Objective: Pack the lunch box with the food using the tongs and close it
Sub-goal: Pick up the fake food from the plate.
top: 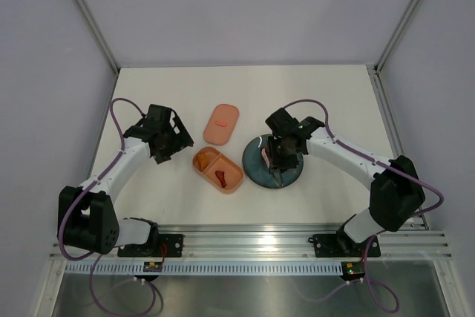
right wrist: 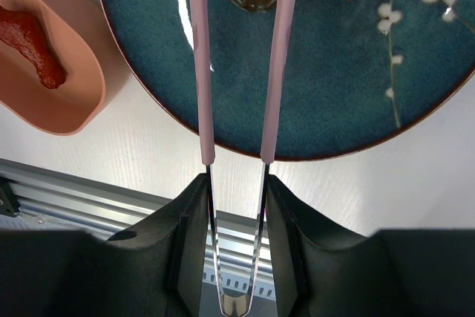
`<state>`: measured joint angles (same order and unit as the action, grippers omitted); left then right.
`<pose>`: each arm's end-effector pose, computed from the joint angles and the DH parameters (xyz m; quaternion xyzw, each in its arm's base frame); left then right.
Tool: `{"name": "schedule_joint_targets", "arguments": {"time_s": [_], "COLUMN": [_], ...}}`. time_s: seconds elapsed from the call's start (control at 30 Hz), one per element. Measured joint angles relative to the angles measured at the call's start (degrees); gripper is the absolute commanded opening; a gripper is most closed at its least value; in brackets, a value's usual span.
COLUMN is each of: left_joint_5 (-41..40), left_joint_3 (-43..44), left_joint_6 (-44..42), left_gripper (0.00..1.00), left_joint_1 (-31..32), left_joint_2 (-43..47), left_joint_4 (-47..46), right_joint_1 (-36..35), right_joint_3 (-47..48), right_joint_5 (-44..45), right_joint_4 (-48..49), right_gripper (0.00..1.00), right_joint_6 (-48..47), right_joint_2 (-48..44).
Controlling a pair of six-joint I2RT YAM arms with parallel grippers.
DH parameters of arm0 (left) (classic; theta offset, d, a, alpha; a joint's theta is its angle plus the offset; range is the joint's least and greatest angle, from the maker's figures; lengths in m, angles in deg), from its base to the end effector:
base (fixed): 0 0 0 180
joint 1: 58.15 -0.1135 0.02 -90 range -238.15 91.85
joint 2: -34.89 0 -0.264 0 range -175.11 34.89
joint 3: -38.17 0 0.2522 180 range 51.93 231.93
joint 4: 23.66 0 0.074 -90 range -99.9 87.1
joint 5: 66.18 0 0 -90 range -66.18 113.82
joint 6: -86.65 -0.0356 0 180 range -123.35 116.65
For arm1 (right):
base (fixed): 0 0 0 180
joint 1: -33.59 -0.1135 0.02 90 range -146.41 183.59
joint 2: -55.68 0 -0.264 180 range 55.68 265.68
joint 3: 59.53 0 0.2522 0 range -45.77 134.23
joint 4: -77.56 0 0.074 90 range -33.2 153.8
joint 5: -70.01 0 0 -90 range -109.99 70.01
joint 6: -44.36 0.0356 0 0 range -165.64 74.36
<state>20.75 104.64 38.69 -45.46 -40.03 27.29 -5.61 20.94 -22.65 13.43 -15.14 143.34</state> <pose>0.2507 -0.0545 0.2371 -0.2511 0.9310 -0.0983 0.2461 0.2272 0.1874 0.2419 -0.0786 0.9833 0.1115 0.1201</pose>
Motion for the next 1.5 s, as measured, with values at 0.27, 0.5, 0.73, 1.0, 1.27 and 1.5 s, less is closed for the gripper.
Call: {"name": "schedule_joint_targets", "arguments": {"time_s": [0.27,0.5,0.73,1.0,1.27,1.5], "left_joint_5": [-0.1,-0.1,-0.1,-0.1,-0.1,-0.1], "left_joint_3": [-0.2,-0.3,-0.4,-1.0,-1.1,-1.1], "left_joint_6": [0.0,0.0,0.0,0.0,0.0,0.0], "left_gripper": [0.9,0.9,0.9,0.9,0.9,0.9], "left_joint_1": [0.0,0.0,0.0,0.0,0.0,0.0], "left_joint_2": [0.7,0.7,1.4,2.2,2.2,2.2], "left_joint_4": [0.1,0.3,0.4,0.5,0.5,0.4], "right_joint_1": [0.0,0.0,0.0,0.0,-0.1,-0.8], "right_joint_3": [2.6,3.3,5.5,7.1,7.2,7.6], "right_joint_5": [-0.1,-0.1,-0.1,0.0,0.1,0.9], "right_joint_4": [0.9,1.0,1.0,-0.1,-2.1,-3.0], "right_gripper": [0.42,0.42,0.41,0.35,0.38,0.38], "right_joint_6": [-1.9,-2.8,-4.4,-5.5,-5.9,-6.3], "right_joint_2": [5.0,7.7,9.9,11.3,11.4,12.3]}}
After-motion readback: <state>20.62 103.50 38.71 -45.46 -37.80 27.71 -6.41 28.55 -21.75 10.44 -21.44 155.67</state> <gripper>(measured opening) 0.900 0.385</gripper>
